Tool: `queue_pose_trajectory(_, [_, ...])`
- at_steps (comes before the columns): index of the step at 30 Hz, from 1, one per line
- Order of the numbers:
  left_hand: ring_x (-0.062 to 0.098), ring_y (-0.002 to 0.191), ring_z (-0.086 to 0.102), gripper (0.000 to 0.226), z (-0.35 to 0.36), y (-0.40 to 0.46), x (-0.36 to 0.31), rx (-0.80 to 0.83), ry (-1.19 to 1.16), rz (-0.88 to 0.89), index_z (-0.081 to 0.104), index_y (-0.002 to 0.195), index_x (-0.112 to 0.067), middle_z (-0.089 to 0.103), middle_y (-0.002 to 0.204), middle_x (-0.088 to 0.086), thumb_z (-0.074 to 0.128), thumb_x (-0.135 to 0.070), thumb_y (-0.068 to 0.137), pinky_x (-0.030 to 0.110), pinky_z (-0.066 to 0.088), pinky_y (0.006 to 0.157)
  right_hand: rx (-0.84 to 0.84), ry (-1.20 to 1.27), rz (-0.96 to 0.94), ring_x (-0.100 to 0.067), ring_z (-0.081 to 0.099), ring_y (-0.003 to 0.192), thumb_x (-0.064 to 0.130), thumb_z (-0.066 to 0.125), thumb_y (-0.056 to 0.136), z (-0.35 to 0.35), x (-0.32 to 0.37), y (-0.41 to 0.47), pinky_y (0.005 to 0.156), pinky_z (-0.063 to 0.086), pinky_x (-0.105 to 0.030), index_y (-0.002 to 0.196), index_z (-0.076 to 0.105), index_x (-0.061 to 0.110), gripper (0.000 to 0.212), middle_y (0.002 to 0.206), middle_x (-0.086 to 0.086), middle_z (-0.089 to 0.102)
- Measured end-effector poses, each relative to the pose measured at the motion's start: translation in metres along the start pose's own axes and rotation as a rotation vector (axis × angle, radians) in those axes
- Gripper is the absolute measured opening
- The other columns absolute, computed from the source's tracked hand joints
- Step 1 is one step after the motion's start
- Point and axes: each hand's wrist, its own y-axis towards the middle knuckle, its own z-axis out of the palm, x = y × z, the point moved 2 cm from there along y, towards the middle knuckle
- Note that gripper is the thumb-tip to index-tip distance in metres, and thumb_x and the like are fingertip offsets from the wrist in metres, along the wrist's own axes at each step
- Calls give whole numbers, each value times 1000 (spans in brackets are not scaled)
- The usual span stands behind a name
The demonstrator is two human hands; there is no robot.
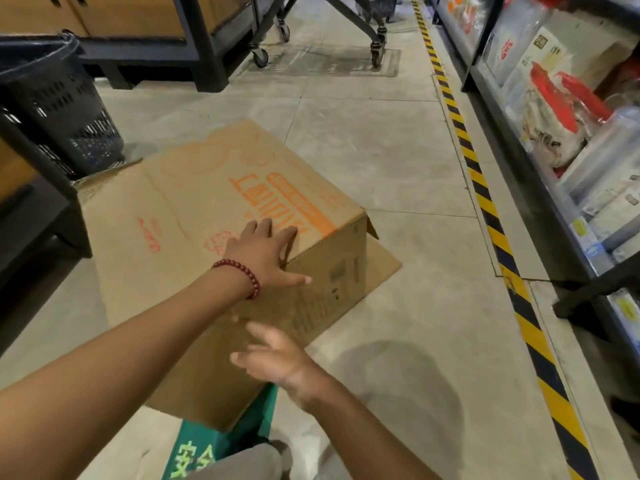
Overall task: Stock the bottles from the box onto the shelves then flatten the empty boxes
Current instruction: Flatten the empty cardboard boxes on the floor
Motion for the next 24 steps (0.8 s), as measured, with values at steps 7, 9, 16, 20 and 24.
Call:
queue_pose_trajectory(7, [26, 141, 15, 96, 2, -7, 52, 69, 4, -11, 16, 147, -40, 15, 154, 3, 75, -46, 71, 43, 27, 113, -684, -286, -238, -17, 53, 119, 15, 55, 91, -87, 17, 12, 92, 45, -24, 135, 47, 18, 44, 129, 0, 54])
queue_pose_trajectory(9, [26, 143, 12, 97, 4, -9, 62, 84, 13, -10, 13, 147, -41, 11, 157, 2, 74, -46, 71, 41, 21, 116, -819, -346, -225, -20, 48, 123, 20, 58, 89, -119, 25, 22, 99, 44, -32, 142, 38, 17, 56, 138, -2, 45])
queue_pose_trajectory(16, [24, 145, 4, 97, 5, -16, 90, 126, 74, 23, 4, 146, -44, 1, 158, -3, 70, -48, 75, 38, 14, 118, -459, -701, -251, -21, 21, 143, 20, 68, 82, -135, 40, 62, 114, 24, -33, 151, 16, 22, 87, 155, -1, 22])
queue_pose_trajectory(20, [20, 146, 3, 96, 3, -23, 113, 135, 113, 33, 2, 144, -47, -1, 158, -7, 70, -45, 77, 37, 14, 116, -519, -329, -198, -16, 46, 119, 11, 55, 87, -113, 48, 68, 93, 41, -30, 144, 32, 18, 62, 132, 1, 45])
queue_pose_trajectory(24, [18, 145, 11, 94, -1, -34, 154, 94, 155, 44, -2, 137, -47, 7, 157, -11, 71, -38, 78, 35, 18, 115, -461, 343, 110, -20, 53, 83, 31, 51, 93, -103, 42, 75, 62, 46, -32, 111, 44, 20, 22, 91, -4, 48])
